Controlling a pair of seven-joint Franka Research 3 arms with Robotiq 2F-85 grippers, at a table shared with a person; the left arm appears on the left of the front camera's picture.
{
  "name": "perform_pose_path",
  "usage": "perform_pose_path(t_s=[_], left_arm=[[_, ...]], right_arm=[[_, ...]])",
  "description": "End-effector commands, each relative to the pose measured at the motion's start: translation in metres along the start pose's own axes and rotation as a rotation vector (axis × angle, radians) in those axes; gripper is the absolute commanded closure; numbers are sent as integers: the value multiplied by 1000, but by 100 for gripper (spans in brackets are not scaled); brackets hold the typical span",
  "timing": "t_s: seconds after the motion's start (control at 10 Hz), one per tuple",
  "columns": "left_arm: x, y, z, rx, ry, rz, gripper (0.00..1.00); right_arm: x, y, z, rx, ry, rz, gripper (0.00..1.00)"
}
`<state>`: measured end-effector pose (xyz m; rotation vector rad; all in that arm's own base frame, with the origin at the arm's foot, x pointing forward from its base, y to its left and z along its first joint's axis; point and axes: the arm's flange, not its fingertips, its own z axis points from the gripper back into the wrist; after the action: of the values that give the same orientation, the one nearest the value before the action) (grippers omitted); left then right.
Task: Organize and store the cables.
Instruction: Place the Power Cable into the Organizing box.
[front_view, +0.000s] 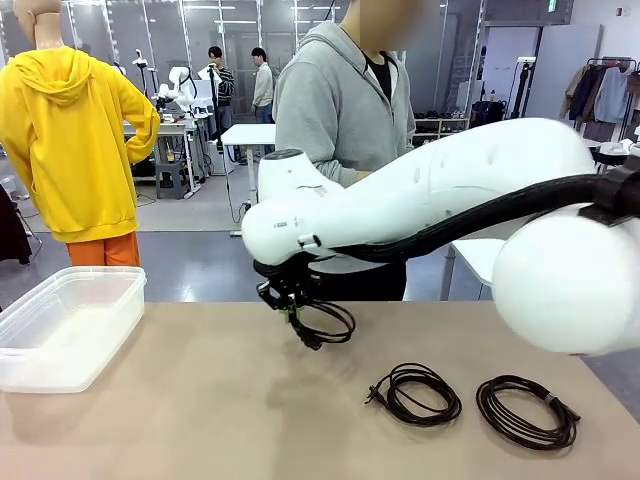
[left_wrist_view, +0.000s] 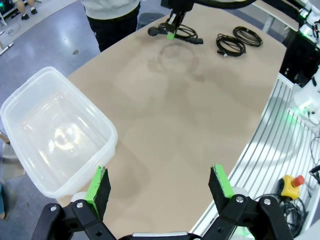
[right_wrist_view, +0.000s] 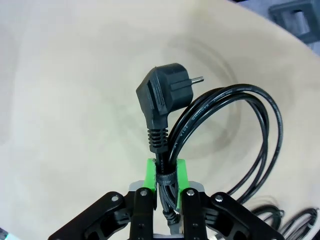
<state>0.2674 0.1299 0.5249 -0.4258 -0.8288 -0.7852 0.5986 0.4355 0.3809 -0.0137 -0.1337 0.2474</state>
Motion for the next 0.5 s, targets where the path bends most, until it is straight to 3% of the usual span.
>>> perform_pose_path(t_s=[0.0, 0.4], left_arm=[[0, 0, 1, -17, -14, -13, 0], [0, 0, 1, -17, -14, -13, 0]], right_arm=[[2, 16, -9, 11, 66, 38, 81], [-4, 40, -44, 92, 163, 34, 81]])
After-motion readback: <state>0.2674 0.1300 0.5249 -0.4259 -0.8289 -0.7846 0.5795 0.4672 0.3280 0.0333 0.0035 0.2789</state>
